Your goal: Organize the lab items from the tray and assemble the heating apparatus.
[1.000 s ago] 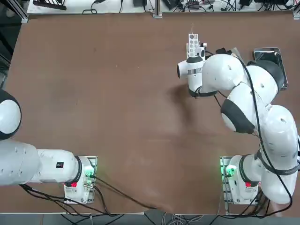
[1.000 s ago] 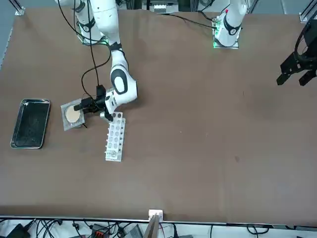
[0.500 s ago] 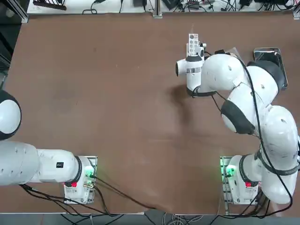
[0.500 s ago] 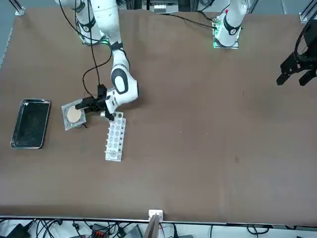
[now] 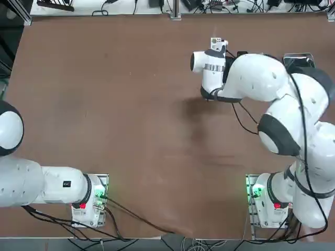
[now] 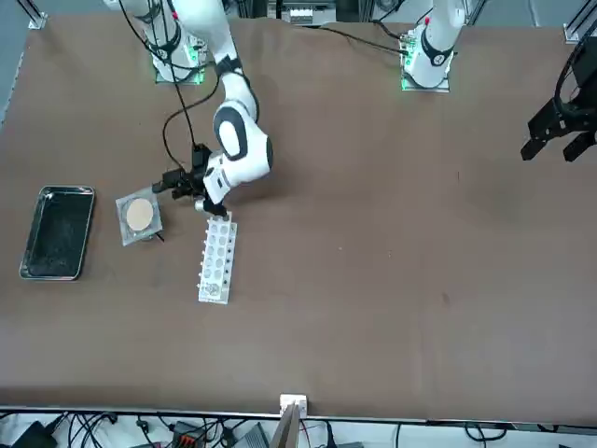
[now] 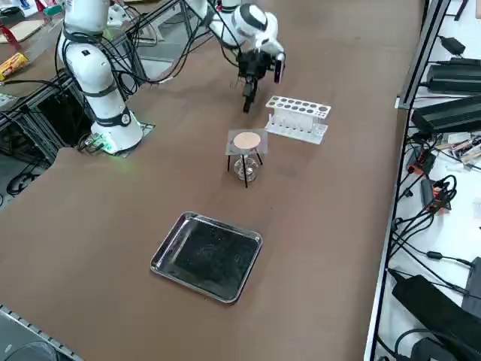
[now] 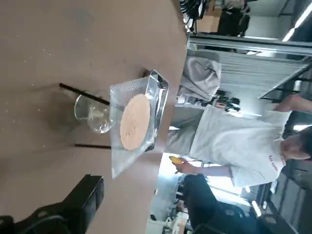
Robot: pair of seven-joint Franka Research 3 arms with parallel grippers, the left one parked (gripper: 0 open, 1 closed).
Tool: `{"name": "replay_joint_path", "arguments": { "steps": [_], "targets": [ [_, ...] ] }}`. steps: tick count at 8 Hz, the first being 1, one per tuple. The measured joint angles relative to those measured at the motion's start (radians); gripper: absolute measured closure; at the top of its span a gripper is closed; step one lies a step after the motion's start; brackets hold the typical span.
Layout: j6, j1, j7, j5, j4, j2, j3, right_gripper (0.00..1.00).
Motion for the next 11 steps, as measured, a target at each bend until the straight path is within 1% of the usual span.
{"name": "replay_joint_path", "arguments": {
  "steps": [2, 4, 5, 7, 8, 9, 11],
  "targets": [
    [-0.102, 0.003, -0.153, 0.057, 0.073, -0.115, -0.003, 0.0],
    [-0.187, -0.01, -0.32, 0.089, 0.172, -0.222, -0.031, 0.0],
    [-0.202, -0.043, -0.399, 0.108, 0.212, -0.275, -0.042, 0.0],
    [-0.184, -0.166, -0.533, 0.171, 0.263, -0.357, -0.047, 0.0],
    [-0.16, -0.235, -0.599, 0.227, 0.286, -0.373, -0.049, 0.0],
    [-0.138, -0.308, -0.667, 0.3, 0.31, -0.376, -0.05, 0.0],
    [-0.09, -0.435, -0.775, 0.447, 0.325, -0.374, -0.05, 0.0]
  ]
}}
